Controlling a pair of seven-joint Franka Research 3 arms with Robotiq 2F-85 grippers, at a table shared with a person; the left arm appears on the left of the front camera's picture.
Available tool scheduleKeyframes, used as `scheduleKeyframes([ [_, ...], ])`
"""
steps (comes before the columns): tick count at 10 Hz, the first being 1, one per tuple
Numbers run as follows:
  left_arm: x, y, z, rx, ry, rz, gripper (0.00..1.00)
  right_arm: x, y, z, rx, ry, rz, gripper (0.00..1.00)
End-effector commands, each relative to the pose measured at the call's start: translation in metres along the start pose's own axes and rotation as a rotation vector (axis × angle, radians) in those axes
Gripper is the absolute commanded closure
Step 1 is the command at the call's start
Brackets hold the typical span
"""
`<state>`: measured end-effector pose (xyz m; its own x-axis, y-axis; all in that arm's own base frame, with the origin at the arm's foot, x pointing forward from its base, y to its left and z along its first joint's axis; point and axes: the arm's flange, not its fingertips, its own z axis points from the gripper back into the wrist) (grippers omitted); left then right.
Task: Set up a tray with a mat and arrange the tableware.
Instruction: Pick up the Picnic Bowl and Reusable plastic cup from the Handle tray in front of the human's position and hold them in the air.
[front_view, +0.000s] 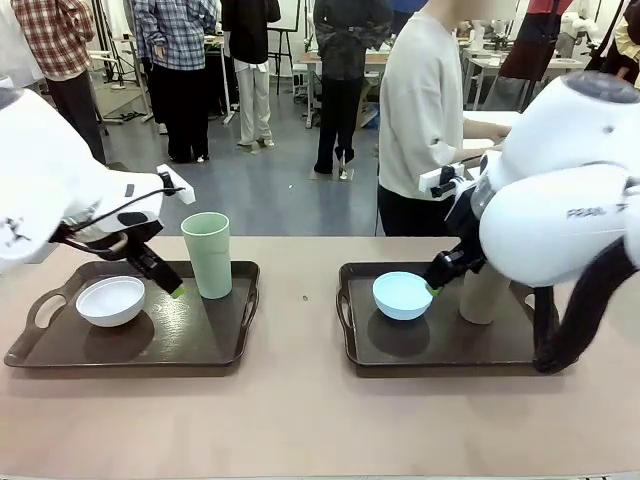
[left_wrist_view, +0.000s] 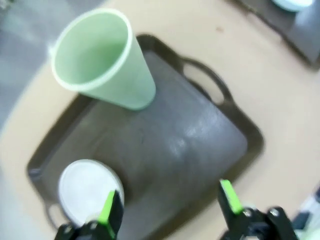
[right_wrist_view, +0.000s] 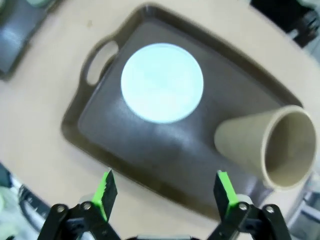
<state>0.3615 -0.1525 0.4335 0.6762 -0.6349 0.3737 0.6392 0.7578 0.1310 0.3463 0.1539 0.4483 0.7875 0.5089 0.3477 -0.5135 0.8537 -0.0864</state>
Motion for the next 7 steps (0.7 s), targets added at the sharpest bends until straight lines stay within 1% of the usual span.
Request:
scheduleKeyframes([
  [1, -0.113, -0.036, 0.031, -0.021, 0.086, 0.045, 0.00, -0.129, 0.014, 0.017, -0.020, 0.055, -0.072, 0.00],
  [3, -0.141, -0.034, 0.041, -0.014, 0.154, 0.092, 0.00, -0.172, 0.015, 0.017, -0.031, 0.071, -0.160, 0.00],
  [4, -0.154, -0.037, 0.047, -0.007, 0.169, 0.117, 0.00, -0.188, 0.013, 0.011, -0.029, 0.099, -0.192, 0.00],
  [5, -0.158, -0.044, 0.048, 0.038, 0.139, 0.135, 0.00, -0.184, 0.007, 0.003, -0.144, 0.098, -0.184, 0.00],
  [6, -0.045, 0.002, 0.072, -0.035, 0.169, 0.075, 0.00, -0.046, -0.011, 0.074, -0.028, 0.104, -0.137, 0.00],
  [7, -0.045, 0.002, 0.072, -0.035, 0.169, 0.075, 0.00, -0.046, -0.011, 0.074, -0.028, 0.104, -0.137, 0.00],
])
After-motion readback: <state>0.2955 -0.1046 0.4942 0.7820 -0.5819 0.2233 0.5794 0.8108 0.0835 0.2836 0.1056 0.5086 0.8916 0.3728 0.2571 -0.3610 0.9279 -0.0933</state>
